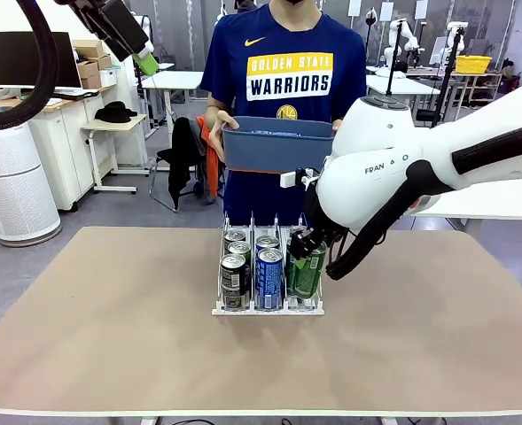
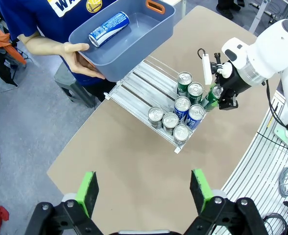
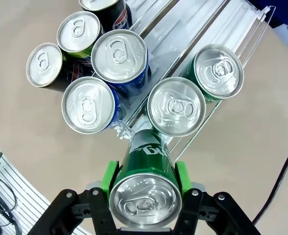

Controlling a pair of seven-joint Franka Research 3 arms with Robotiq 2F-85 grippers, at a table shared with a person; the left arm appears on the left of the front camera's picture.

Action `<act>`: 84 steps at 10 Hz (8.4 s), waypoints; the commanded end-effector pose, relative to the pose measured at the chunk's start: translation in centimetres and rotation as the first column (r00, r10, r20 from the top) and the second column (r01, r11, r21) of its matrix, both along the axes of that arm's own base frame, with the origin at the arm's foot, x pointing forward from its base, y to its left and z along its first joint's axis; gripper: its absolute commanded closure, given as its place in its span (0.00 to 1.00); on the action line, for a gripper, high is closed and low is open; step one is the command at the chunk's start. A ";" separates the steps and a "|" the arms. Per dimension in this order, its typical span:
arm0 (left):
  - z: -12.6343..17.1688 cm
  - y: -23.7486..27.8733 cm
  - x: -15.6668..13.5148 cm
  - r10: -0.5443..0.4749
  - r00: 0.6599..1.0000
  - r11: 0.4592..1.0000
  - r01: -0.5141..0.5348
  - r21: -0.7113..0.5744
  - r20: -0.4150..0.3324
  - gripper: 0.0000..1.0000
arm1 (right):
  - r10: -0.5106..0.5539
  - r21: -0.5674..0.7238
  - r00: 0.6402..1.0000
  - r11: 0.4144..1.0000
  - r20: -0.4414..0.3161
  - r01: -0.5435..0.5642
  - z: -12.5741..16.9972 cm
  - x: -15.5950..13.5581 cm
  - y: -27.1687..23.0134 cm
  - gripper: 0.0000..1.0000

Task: Fill the beverage cans into the dispenser.
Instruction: Place the picked Sprite in the line of the Automatic Can Dispenser with the same cans, then pick up the Ionic drink handed by the human.

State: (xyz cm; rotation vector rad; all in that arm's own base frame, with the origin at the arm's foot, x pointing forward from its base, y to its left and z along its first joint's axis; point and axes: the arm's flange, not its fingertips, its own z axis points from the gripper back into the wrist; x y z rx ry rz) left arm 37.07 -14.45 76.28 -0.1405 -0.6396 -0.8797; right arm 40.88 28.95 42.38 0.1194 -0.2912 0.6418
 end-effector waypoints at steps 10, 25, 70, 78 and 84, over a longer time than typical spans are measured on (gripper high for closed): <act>-0.1 0.1 -0.1 0.003 1.000 1.000 -0.003 -0.001 -0.008 0.00 | -0.036 -0.038 0.988 0.998 0.149 0.042 -3.1 3.7 0.8 0.42; -0.1 0.1 -0.1 0.003 1.000 1.000 -0.003 -0.001 -0.008 0.00 | -0.085 0.048 0.992 0.996 0.096 0.081 -3.7 1.4 -1.3 0.03; -0.1 0.1 -0.1 0.003 1.000 1.000 -0.003 -0.001 -0.008 0.00 | 0.141 0.198 0.906 0.952 0.398 -0.235 40.1 -2.9 -15.5 0.00; -0.1 0.1 -0.1 0.003 1.000 1.000 -0.003 -0.001 -0.008 0.00 | 0.137 0.210 0.927 0.953 0.349 -0.220 40.2 -5.0 -15.6 0.00; -0.1 0.1 -0.1 0.003 1.000 1.000 -0.003 -0.001 -0.008 0.00 | 0.147 0.199 0.922 0.953 0.359 -0.229 40.2 -4.5 -15.5 0.00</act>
